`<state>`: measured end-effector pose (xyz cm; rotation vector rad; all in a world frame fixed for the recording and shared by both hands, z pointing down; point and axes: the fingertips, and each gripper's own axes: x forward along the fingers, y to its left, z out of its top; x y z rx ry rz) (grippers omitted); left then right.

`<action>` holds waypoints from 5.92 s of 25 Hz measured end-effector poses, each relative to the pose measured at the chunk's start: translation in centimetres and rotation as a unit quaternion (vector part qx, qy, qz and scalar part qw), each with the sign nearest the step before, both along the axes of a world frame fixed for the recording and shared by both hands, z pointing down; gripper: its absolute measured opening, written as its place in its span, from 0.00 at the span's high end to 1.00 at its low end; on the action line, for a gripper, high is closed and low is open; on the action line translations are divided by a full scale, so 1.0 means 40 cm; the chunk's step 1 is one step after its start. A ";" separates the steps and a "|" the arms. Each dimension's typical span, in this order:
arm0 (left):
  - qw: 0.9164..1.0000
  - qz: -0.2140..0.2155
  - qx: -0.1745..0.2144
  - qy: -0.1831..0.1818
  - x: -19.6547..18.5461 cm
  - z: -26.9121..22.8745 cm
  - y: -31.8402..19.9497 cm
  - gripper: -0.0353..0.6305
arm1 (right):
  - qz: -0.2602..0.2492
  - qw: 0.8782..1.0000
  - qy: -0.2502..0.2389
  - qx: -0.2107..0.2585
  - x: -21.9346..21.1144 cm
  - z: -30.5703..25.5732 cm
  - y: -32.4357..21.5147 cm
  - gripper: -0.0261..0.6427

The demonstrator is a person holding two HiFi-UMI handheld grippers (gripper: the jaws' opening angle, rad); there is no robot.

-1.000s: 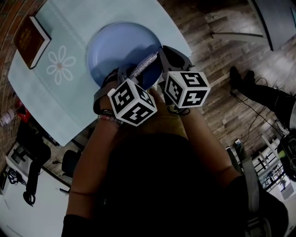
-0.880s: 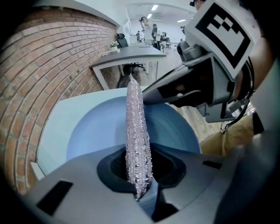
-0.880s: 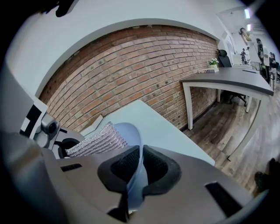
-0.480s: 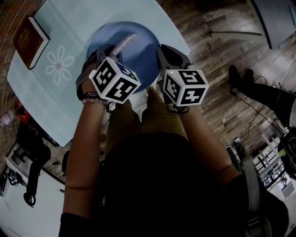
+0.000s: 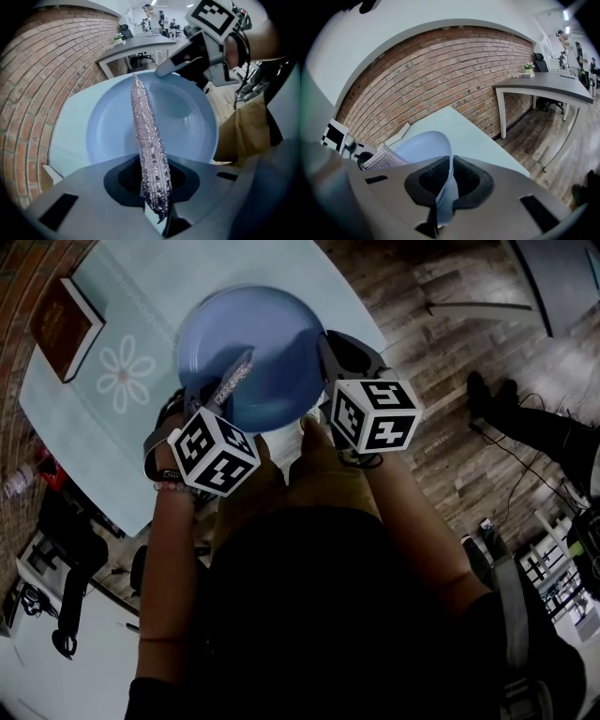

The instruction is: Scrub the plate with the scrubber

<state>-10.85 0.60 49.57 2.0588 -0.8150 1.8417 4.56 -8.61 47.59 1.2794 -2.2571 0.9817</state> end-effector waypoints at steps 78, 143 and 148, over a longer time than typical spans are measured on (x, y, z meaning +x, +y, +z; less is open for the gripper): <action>0.996 -0.021 0.014 0.082 0.115 -0.006 -0.062 0.83 | -0.028 0.997 0.023 0.064 0.006 -0.122 -0.013 0.89; 0.788 -0.070 0.491 0.364 -0.195 -0.959 0.061 0.83 | -0.029 0.917 0.092 0.387 -0.296 -0.820 0.267 0.89; 0.743 -0.084 0.522 0.411 -0.186 -1.022 0.077 0.83 | -0.004 0.876 0.044 0.480 -0.317 -0.942 0.291 0.89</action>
